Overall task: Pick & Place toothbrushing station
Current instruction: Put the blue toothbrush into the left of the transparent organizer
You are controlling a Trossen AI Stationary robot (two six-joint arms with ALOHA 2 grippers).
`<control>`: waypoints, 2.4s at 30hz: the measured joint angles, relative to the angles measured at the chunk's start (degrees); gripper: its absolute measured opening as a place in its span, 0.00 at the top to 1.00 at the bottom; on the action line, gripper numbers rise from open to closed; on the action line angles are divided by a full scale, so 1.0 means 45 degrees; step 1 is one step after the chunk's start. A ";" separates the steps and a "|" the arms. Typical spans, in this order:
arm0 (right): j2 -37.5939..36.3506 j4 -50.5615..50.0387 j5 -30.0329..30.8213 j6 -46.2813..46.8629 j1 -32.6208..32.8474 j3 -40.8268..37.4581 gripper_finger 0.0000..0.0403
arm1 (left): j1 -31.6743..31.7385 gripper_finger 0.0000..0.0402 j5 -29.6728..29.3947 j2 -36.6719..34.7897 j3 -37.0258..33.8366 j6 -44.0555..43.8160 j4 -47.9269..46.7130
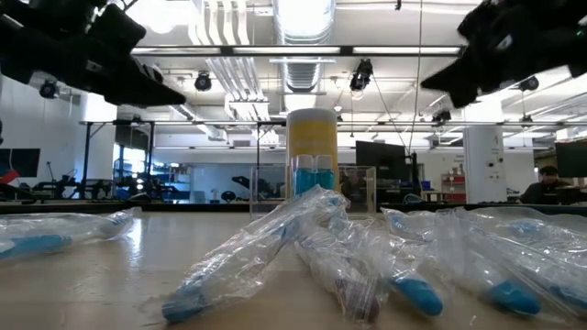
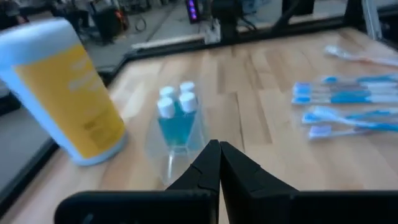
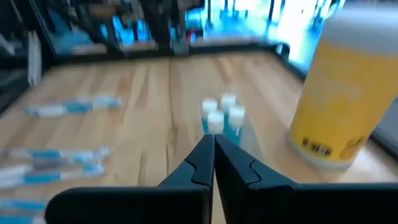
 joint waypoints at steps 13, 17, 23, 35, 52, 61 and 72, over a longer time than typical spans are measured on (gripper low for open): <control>-0.5720 -0.1384 -0.0029 0.0299 -0.0031 -0.1230 0.98 | 0.0090 0.99 0.1238 -0.2918 -0.0252 -0.0280 -0.0244; -0.6948 -0.1413 0.0012 0.0698 -0.0031 -0.1826 0.98 | 0.0090 0.99 0.1233 -0.3709 -0.0959 -0.0712 0.0379; -0.7433 -0.0420 0.0015 0.0675 -0.0027 -0.2944 0.98 | 0.0095 0.99 0.0564 -0.3969 -0.2979 -0.1685 0.4276; -0.7238 0.0773 0.0146 -0.0011 -0.0027 -0.3732 0.98 | 0.0099 0.98 0.0309 -0.3893 -0.3025 -0.1987 0.3682; -0.7217 0.0981 0.0120 -0.0378 -0.0031 -0.3727 0.98 | -0.0546 0.99 0.0401 -0.2873 -0.0902 -0.3754 0.0944; -0.7214 0.1050 0.0112 -0.0353 -0.0027 -0.3727 0.98 | -0.6328 1.00 -0.6279 0.2834 0.4922 -0.7413 -0.5028; -0.7205 0.0972 0.0118 -0.1582 -0.0031 -0.3678 0.98 | -0.9539 0.92 -0.8614 1.0054 0.9970 -1.8700 -1.2313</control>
